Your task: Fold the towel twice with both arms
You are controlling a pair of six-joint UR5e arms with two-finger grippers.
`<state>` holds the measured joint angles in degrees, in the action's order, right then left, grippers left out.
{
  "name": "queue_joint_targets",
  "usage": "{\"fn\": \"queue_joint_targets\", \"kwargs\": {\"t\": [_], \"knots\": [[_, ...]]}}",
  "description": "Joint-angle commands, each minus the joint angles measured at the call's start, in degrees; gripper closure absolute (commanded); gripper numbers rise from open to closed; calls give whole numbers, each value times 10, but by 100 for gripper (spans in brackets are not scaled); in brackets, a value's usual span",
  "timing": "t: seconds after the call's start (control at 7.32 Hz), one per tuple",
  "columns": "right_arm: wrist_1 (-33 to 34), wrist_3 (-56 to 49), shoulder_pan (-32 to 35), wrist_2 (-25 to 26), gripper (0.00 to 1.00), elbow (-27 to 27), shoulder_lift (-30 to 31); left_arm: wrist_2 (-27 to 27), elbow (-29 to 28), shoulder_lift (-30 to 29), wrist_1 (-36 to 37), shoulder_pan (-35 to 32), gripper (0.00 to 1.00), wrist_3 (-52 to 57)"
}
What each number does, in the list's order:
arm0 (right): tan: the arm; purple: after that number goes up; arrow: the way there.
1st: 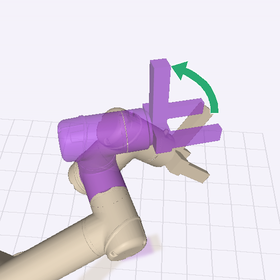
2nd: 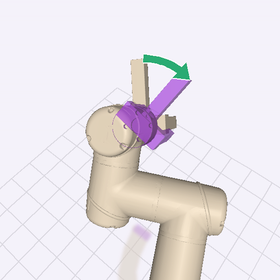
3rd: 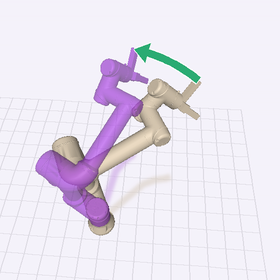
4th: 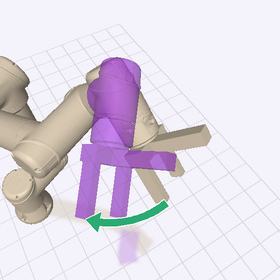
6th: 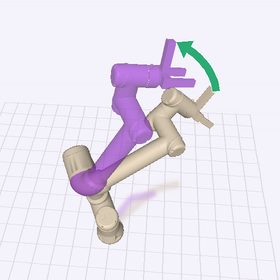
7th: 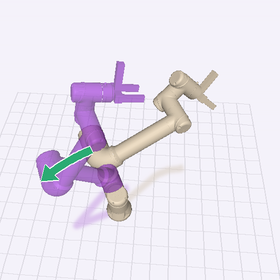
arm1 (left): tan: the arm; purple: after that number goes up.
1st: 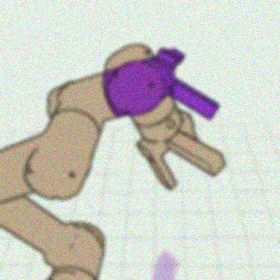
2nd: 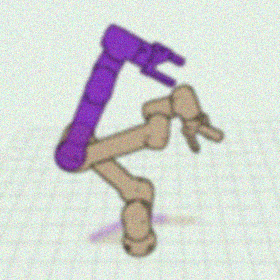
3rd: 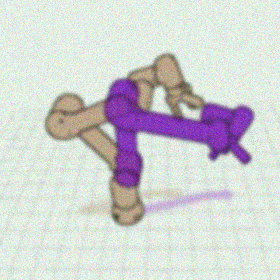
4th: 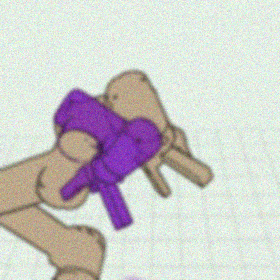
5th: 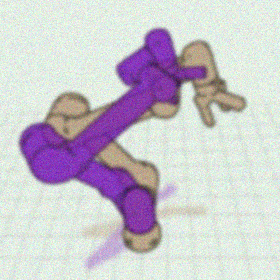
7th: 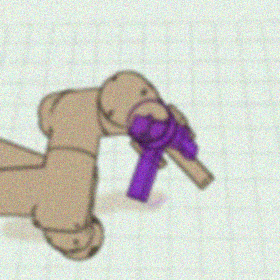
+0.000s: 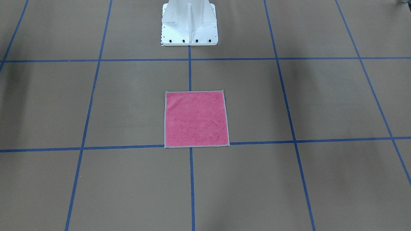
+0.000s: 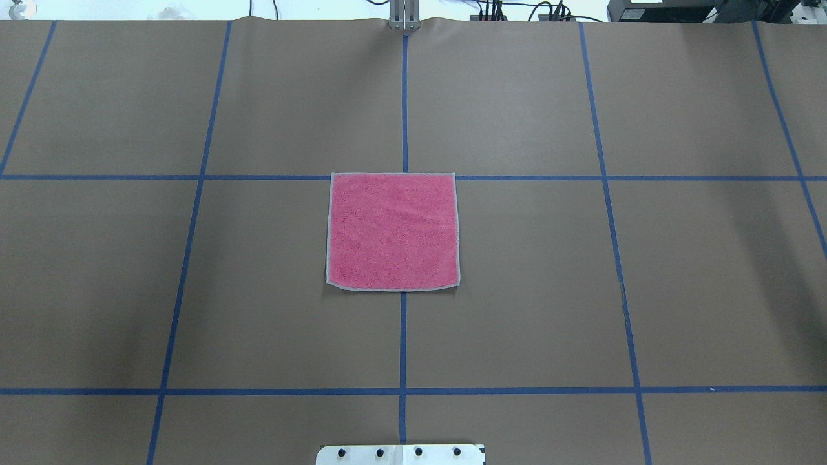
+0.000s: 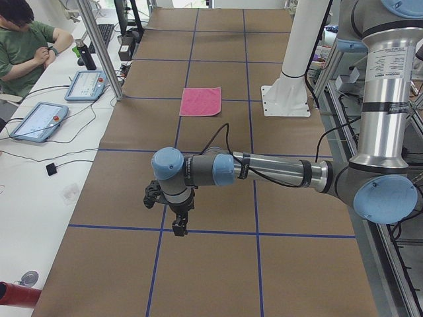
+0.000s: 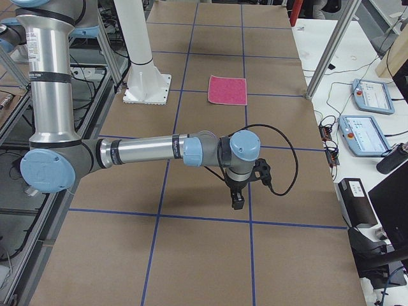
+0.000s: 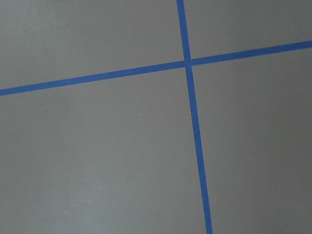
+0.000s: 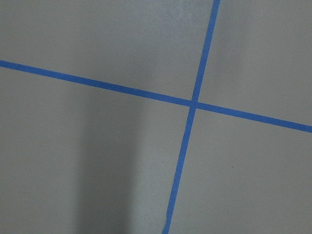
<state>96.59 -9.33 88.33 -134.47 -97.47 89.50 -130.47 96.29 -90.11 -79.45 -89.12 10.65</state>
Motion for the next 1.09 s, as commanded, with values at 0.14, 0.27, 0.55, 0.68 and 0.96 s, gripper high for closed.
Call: {"fn": "queue_joint_targets", "kwargs": {"t": [0.14,0.27,0.55,0.68,0.96], "knots": [[0,0,0,0,0,0,0,0,-1,-3,0,0,0,-3],[0,0,0,0,0,0,0,0,-2,-3,0,0,0,-3],[0,5,-1,-1,0,-14,-7,-2,7,-17,1,0,0,-5],[-1,5,-1,0,0,-15,-12,-2,8,-46,-2,5,0,-5],[-1,10,-8,9,0,-1,-70,-3,10,-77,-20,18,0,-17]]}}
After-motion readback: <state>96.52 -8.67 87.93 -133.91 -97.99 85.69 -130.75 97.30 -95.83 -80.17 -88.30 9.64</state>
